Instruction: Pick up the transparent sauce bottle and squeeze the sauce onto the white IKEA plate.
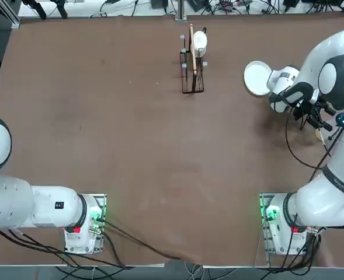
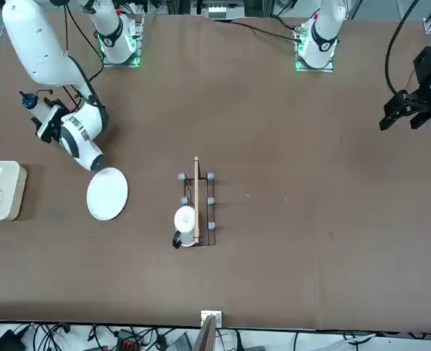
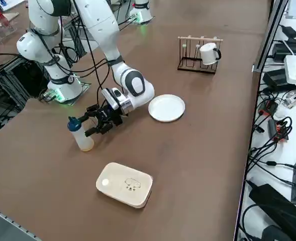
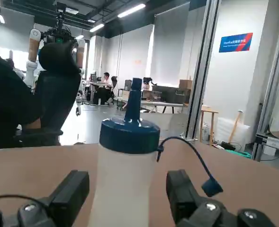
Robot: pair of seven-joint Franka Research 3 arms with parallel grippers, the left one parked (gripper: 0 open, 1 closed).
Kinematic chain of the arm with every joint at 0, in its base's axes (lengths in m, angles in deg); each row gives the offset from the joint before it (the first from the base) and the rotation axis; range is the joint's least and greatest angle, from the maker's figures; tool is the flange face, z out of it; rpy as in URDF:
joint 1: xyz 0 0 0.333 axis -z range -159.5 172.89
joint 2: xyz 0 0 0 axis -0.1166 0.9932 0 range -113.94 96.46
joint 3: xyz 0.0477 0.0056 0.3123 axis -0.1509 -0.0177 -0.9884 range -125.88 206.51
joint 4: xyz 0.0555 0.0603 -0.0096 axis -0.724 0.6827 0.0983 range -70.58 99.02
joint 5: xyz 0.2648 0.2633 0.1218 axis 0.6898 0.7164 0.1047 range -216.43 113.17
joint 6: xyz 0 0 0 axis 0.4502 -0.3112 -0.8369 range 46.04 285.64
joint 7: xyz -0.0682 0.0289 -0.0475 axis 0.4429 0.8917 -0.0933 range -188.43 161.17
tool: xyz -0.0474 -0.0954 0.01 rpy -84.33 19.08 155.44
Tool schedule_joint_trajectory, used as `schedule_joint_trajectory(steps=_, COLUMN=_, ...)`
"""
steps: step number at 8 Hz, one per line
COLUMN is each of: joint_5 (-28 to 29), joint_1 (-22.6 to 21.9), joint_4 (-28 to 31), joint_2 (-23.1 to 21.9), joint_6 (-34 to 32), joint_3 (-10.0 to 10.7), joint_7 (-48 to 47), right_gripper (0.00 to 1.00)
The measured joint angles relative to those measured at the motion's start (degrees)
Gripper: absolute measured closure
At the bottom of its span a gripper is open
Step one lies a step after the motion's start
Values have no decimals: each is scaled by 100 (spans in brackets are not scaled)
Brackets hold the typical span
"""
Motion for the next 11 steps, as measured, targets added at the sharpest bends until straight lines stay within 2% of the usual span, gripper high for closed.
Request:
schedule_joint_trajectory(steps=3, joint_5=-336, joint_1=265, joint_4=154, joint_2=0, joint_6=58, joint_3=6, joint_7=-88, right_gripper=3)
schedule_joint_trajectory(steps=4, joint_5=-389, joint_1=340, joint_4=203, joint_2=0, joint_6=91, joint_3=9, joint_7=-107, right_gripper=7)
schedule_joint_trajectory(steps=5, joint_5=-400, joint_1=371, joint_4=224, joint_2=0, joint_6=106, joint_3=10, joint_7=-182, right_gripper=15)
schedule_joint_trajectory(steps=6, joint_5=-402, joint_1=365, joint_4=223, joint_2=-2, joint_6=116, joint_3=7, joint_7=-237, right_gripper=35)
schedule_joint_trajectory(steps=7, joint_5=-411, joint_1=349, joint_4=217, joint_2=-12, joint_6=114, joint_3=-11, joint_7=-251, right_gripper=36)
schedule_joint_trajectory(steps=9, joint_5=-463, joint_1=78, joint_4=49, joint_2=-54, joint_6=-74, joint_3=-63, joint_7=-199, right_gripper=44)
schedule_joint_trajectory(steps=11, joint_5=-264, joint_1=-371, joint_4=-498, joint_2=-257, joint_6=-333, joint_3=-220, joint_7=273, right_gripper=44)
